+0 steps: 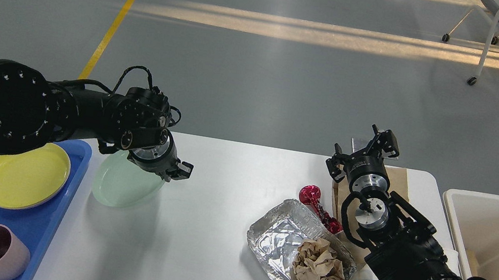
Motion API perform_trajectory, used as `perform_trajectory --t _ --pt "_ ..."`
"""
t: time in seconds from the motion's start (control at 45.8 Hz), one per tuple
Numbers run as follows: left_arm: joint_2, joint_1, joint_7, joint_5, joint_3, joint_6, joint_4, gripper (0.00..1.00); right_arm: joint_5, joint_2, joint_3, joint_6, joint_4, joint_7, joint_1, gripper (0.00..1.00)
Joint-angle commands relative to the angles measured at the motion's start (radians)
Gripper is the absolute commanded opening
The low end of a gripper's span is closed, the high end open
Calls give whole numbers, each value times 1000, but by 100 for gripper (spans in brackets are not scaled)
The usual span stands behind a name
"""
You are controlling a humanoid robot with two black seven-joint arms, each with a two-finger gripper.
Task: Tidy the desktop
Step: 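Lift the green plate up with the left gripper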
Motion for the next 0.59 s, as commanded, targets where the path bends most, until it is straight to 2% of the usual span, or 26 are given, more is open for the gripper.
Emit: perform_trajectory --t 0.0,0.044,0.066,0.153,0.24,0.393,0.568 --pt "4 -77 -3 0 -6 -110 10 0 0 1 0 0 0 0 0 100" --pt "4 -110 -8 0 -8 -162 10 0 0 1 0 0 0 1 0 100" --pt "7 -152 -17 -2 -8 -239 10 0 0 1 0 0 0 1 0 100" --pt "22 -225 -23 -11 -8 -375 10 0 0 1 0 0 0 0 0 100" --pt "39 -301 -40 -14 -8 -375 10 0 1 -1 0 0 0 0 0 100" --pt "62 -440 -115 -14 1 -375 7 0 0 -1 0 0 2 1 0 100" --pt "92 -600 -126 -16 -6 -375 5 0 0 1 0 0 0 0 0 100"
